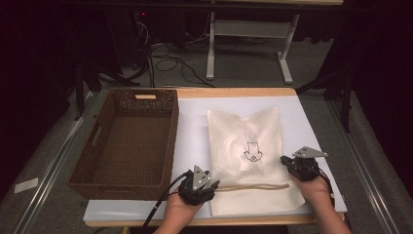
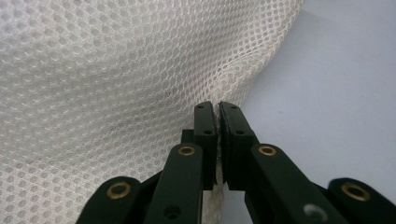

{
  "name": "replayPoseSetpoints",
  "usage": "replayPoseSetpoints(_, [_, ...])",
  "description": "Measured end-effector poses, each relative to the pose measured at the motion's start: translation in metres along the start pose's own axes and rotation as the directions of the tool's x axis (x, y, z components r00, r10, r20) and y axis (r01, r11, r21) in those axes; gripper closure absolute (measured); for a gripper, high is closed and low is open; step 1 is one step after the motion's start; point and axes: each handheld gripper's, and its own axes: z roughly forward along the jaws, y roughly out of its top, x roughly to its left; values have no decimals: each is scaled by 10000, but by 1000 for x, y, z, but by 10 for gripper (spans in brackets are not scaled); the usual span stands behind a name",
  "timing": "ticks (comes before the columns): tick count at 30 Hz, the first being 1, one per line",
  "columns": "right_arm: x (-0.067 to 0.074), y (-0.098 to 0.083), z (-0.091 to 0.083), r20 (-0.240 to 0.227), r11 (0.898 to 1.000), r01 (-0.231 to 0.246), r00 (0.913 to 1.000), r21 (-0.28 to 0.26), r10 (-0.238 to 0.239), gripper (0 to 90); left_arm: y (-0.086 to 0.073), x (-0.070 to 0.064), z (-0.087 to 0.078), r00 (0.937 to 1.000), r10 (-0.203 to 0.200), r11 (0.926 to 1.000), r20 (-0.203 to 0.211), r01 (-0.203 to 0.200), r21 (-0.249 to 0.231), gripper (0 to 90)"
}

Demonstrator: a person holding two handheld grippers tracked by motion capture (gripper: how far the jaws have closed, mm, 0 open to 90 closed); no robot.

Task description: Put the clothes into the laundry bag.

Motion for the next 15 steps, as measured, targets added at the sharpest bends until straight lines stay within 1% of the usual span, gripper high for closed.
replayPoseSetpoints(2, [0, 0, -5, 10, 10000, -58, 10000, -68, 58, 816, 1, 1, -3, 9998, -39, 9999, -192, 37, -137, 400])
replayPoseSetpoints(4, [0, -1, -11, -43, 9995, -162, 9999, -281, 161, 724, 3, 3, -7, 9995, -219, 9993, -241, 211, -308, 357])
replayPoseSetpoints(6, [2, -3, -22, -113, 9976, -413, 9991, -558, 408, 631, 5, 4, -14, 9990, -449, 9980, -83, 445, -454, 308])
replayPoseSetpoints(7, [4, -3, -27, -156, 9960, -476, 9988, -750, 465, 585, 6, 3, -18, 9987, -494, 9972, -75, 489, -568, 290])
replayPoseSetpoints(8, [6, -2, -33, -177, 9940, -440, 9989, -1003, 425, 540, 6, 2, -22, 9989, -469, 9966, -61, 464, -675, 277])
replayPoseSetpoints(9, [10, -2, -39, -193, 9915, -521, 9986, -1190, 501, 494, 7, 0, -26, 9991, -429, 9962, -24, 426, -754, 260])
replayPoseSetpoints(10, [14, -1, -44, -179, 9896, -425, 9990, -1377, 404, 452, 8, -2, -30, 9993, -377, 9963, 28, 378, -775, 233])
replayPoseSetpoints(11, [19, -1, -50, -275, 9867, -425, 9989, -1570, 387, 397, 9, -4, -34, 9995, -324, 9966, 38, 326, -752, 199])
replayPoseSetpoints(13, [28, -1, -60, -500, 9807, -375, 9983, -1918, 284, 283, 11, -9, -40, 9997, -242, 9977, 55, 245, -626, 117])
replayPoseSetpoints(15, [36, -1, -68, -665, 9772, -331, 9976, -2095, 195, 115, 11, -14, -48, 9997, -104, 9974, 229, 120, -716, 0])
